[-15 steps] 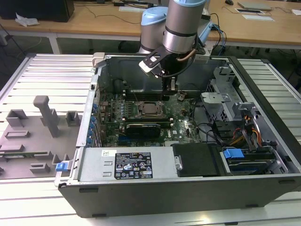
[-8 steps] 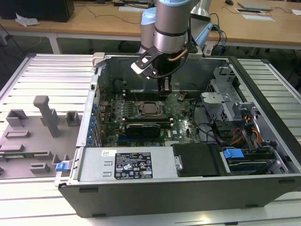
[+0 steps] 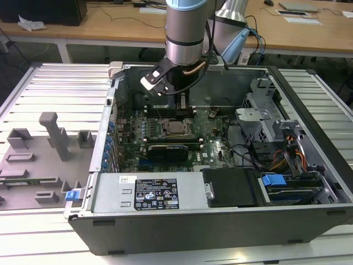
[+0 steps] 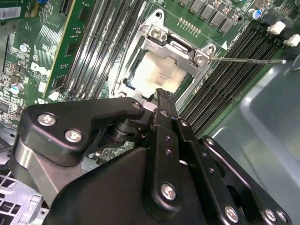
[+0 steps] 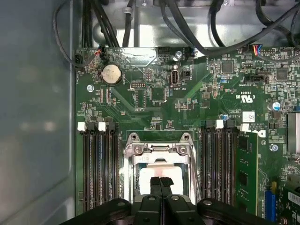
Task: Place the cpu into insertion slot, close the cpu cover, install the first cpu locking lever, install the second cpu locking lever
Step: 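Close the cpu cover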
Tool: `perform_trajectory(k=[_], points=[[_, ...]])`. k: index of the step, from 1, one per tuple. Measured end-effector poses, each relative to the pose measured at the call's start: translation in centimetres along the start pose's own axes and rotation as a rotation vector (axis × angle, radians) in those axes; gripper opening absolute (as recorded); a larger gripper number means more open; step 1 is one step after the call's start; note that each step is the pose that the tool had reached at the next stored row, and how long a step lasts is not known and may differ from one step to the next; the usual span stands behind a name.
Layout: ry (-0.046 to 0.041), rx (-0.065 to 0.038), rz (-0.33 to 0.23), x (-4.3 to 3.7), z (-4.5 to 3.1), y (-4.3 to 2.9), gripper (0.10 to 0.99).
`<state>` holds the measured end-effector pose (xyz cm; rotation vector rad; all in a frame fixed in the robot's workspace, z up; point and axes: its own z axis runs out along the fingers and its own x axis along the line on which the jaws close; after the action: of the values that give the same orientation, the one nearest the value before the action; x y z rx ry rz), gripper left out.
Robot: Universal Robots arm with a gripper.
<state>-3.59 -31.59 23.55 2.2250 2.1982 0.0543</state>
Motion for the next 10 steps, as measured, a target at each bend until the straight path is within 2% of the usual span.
perform_trajectory(k=[4, 6, 8, 10], points=[[-0.0009, 0.000, -0.032, 0.00, 0.01, 0.00, 0.106], [-0.0048, 0.001, -0.067, 0.01, 0.01, -0.01, 0.106], [-0.0099, 0.002, -0.143, 0.01, 0.00, -0.01, 0.106], [-0.0107, 0.002, -0.181, 0.01, 0.01, -0.01, 0.106]])
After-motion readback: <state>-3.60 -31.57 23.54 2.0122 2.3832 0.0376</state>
